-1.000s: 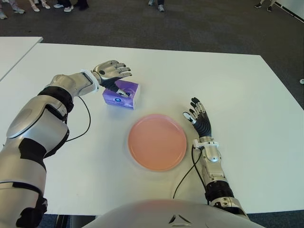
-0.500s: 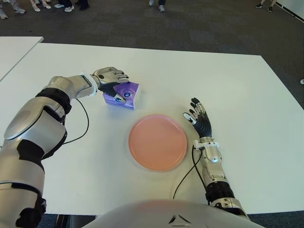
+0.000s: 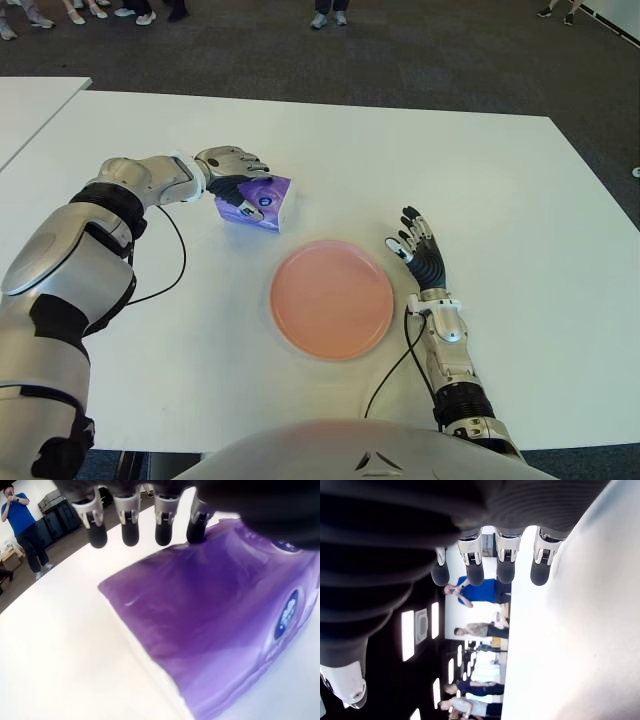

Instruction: Put the tissue paper into the plate.

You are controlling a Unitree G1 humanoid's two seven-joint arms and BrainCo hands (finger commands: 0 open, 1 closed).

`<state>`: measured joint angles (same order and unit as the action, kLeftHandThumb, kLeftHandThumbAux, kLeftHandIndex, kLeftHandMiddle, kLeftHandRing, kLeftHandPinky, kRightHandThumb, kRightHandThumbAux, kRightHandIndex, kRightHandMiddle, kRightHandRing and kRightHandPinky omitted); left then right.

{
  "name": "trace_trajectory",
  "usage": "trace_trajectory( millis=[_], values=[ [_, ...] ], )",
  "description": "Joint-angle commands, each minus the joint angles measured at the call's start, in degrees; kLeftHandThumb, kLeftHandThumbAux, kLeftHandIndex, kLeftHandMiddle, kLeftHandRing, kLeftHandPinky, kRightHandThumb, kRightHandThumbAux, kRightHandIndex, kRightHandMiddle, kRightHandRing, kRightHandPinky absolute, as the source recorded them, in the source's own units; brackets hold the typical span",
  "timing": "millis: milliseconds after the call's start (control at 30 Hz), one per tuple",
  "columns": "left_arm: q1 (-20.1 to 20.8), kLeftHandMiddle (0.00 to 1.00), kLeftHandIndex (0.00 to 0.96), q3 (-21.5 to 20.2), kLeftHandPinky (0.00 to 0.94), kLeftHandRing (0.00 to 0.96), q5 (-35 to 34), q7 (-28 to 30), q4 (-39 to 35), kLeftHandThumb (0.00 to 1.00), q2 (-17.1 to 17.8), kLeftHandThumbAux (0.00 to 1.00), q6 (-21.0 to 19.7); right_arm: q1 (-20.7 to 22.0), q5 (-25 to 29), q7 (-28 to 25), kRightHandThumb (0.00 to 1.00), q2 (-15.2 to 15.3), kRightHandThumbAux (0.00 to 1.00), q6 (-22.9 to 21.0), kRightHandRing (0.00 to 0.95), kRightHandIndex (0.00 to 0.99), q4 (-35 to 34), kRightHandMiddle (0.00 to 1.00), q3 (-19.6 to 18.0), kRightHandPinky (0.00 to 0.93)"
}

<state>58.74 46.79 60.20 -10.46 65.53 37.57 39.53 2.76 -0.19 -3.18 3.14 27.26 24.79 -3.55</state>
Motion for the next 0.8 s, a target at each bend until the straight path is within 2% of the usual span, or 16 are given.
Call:
trace_trajectory(
  millis=[33, 367, 800],
  values=[
    [-1.96, 0.0, 0.0, 0.9, 0.0, 0.0, 1.03, 0.45, -0.19, 0.337, 0.09, 0.057, -1.03, -2.44, 0.61, -0.44, 0.0, -0.07, 0.603, -2.23, 0.0, 0.0, 1.49, 0.0, 0.01, 0.0],
    [-2.26, 0.0, 0.0, 2.47, 0.0, 0.0, 2.73, -5.62, 2.41, 0.305, -1.49, 0.058, -5.2, -3.28, 0.67, -0.68, 0.0, -0.1, 0.621, -2.54, 0.0, 0.0, 0.46, 0.0, -0.02, 0.0],
    [-3.61, 0.0, 0.0, 3.46, 0.0, 0.0, 2.94, -11.03, 3.6, 0.313, -2.69, 0.067, -6.3, -4.38, 0.25, -0.69, 0.0, 0.07, 0.619, -2.6, 0.0, 0.0, -0.95, 0.0, 0.08, 0.0]
  ],
)
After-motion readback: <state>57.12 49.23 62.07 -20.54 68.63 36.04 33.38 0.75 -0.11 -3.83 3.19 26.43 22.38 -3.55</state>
